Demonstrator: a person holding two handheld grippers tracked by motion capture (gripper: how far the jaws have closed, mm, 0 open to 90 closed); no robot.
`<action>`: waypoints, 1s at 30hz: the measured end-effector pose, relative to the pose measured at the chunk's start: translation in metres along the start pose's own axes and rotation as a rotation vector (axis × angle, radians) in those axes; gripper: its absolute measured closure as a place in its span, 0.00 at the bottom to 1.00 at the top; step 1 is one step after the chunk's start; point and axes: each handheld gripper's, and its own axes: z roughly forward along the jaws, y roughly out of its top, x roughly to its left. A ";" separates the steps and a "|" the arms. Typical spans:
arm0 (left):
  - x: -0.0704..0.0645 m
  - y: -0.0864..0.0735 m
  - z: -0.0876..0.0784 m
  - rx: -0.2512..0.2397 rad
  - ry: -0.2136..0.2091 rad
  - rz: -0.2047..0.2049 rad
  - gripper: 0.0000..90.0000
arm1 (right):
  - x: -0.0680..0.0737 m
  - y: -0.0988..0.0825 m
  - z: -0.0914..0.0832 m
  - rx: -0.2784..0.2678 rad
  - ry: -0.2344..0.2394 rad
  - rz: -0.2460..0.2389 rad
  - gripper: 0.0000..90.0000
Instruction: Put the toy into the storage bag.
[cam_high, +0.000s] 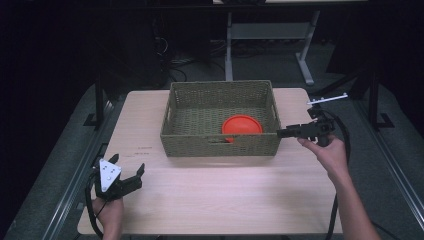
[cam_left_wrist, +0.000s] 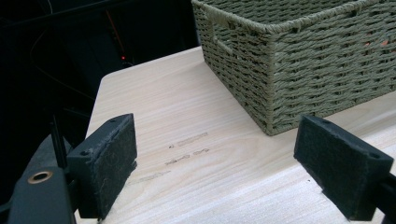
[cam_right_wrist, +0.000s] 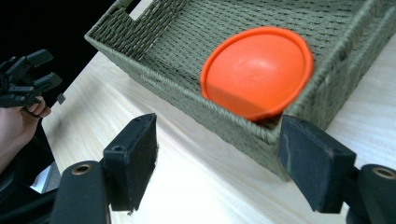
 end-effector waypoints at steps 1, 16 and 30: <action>0.000 0.000 0.000 -0.002 0.001 0.002 0.14 | -0.001 -0.002 -0.001 -0.001 -0.001 -0.001 0.31; -0.001 0.000 -0.001 -0.001 0.003 0.003 0.14 | -0.019 -0.033 -0.017 -0.030 0.028 0.033 0.29; -0.001 -0.001 0.000 0.008 0.000 -0.002 0.14 | -0.037 -0.066 -0.021 -0.017 0.010 0.085 0.28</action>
